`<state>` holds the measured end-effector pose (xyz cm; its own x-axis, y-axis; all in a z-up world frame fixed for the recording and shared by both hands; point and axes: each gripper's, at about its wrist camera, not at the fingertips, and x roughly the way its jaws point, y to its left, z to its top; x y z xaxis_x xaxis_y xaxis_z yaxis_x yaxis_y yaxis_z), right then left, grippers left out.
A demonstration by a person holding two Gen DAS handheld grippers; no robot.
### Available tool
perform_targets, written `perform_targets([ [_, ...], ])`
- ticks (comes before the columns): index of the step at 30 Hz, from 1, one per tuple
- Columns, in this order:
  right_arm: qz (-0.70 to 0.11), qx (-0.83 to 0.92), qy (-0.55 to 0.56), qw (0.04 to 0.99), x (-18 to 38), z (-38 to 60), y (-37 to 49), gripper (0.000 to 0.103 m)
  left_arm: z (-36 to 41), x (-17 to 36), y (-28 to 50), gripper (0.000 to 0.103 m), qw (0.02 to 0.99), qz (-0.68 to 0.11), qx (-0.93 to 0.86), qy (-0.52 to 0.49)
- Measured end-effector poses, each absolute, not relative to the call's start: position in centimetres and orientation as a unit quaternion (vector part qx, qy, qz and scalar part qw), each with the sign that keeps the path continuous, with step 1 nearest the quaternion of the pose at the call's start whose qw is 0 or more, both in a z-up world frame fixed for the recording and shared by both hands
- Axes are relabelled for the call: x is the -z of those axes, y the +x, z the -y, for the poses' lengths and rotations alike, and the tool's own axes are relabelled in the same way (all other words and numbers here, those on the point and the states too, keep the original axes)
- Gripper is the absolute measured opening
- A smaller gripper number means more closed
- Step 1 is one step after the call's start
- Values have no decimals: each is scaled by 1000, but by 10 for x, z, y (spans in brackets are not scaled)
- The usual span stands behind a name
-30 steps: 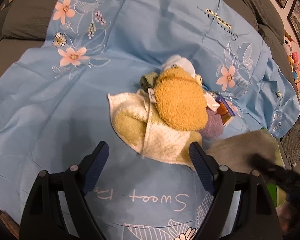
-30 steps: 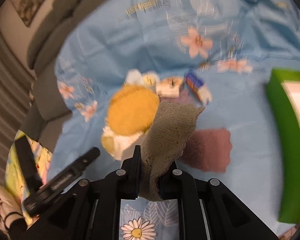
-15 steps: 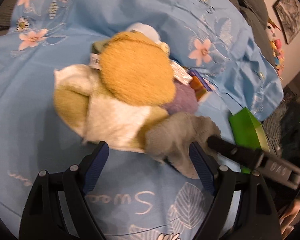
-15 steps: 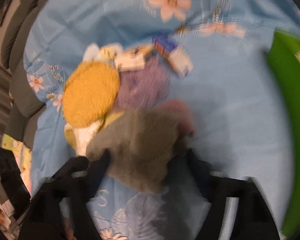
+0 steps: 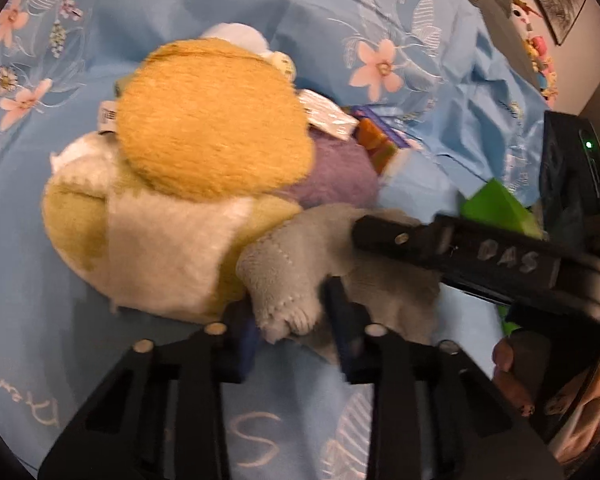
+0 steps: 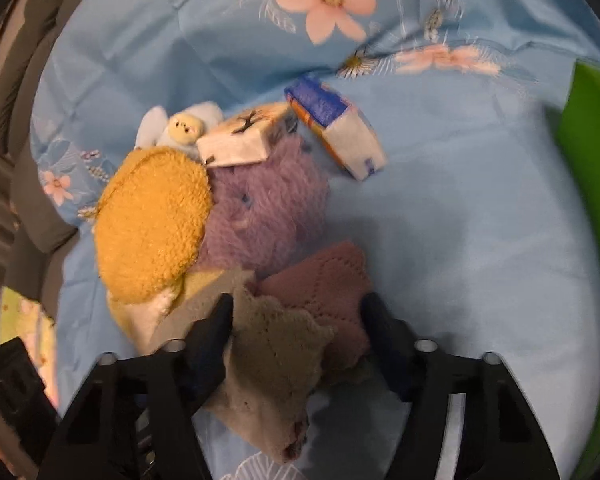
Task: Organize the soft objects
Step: 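Lift the gray cloth into the green box and open the right gripper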
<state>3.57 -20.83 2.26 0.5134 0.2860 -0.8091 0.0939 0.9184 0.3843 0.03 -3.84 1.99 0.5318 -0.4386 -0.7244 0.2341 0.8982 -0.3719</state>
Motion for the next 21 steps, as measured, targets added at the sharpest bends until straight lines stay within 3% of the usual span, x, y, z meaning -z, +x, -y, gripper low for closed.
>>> perform_targets([
  [1,-495,-79,201,842,-22,206,34,33,39,-20,0,19,864,-445,202,-120],
  [2,-503,-113,223,827,-20,204,32,26,41,-21,-2,17,862,-445,211,-121],
  [13,-400,-113,250,875,-83,234,-28,23,77,-82,-45,14,881,-362,297,-73],
  [21,-311,-15,269,911,-123,314,-62,23,154,-124,-52,14,872,-323,366,-43],
])
